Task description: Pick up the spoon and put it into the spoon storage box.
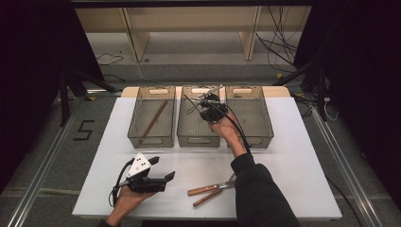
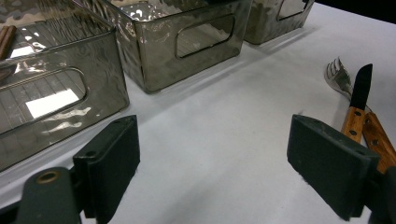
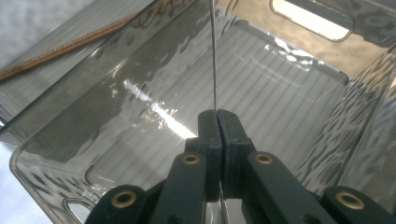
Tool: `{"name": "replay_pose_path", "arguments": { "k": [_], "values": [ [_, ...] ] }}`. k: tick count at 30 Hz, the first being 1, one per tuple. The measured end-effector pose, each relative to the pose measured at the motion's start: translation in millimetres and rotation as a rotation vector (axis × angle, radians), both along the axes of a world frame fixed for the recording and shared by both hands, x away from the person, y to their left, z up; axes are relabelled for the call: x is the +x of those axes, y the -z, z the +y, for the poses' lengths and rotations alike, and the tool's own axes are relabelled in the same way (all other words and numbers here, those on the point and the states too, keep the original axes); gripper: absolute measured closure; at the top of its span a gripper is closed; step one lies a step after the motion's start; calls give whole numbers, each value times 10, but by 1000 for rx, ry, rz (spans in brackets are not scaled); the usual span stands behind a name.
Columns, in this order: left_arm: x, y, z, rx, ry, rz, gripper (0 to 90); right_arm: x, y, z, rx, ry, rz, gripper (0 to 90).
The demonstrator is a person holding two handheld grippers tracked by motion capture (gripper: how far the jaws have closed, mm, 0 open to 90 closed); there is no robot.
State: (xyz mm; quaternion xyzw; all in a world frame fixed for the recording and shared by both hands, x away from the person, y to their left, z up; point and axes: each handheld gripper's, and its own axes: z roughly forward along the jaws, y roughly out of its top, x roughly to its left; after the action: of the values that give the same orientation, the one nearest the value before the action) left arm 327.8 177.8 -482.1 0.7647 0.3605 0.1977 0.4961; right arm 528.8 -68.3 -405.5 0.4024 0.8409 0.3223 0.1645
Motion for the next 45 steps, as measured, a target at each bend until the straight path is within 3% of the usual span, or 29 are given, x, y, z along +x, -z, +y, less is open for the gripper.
{"name": "replay_pose_path", "arguments": {
  "k": [3, 5, 10, 19, 31, 39, 41, 45],
  "values": [
    [1, -1, 1, 0, 0, 0, 171, 4, 13, 19, -13, -6, 8, 602],
    [1, 1, 4, 5, 1, -1, 171, -19, 0, 24, -18, -14, 7, 557],
    [-3, 2, -3, 2, -1, 2, 171, -113, -112, -10, 36, -51, -1, 468],
    [-5, 9, 0, 5, -4, 5, 171, -474, -322, -202, 142, -145, -60, 405],
    [-9, 19, -10, 14, -3, 6, 171, -1234, -352, -655, 233, -257, -124, 372],
    [-13, 22, -11, 14, -4, 5, 171, -1593, -86, -738, 209, -316, -90, 359],
    [-18, 20, -12, 19, 0, 4, 171, -1653, -22, -730, 164, -340, -70, 356],
    [-22, 18, -14, 19, 1, 2, 171, -1742, 63, -698, 136, -384, -51, 356]
  ]
}}
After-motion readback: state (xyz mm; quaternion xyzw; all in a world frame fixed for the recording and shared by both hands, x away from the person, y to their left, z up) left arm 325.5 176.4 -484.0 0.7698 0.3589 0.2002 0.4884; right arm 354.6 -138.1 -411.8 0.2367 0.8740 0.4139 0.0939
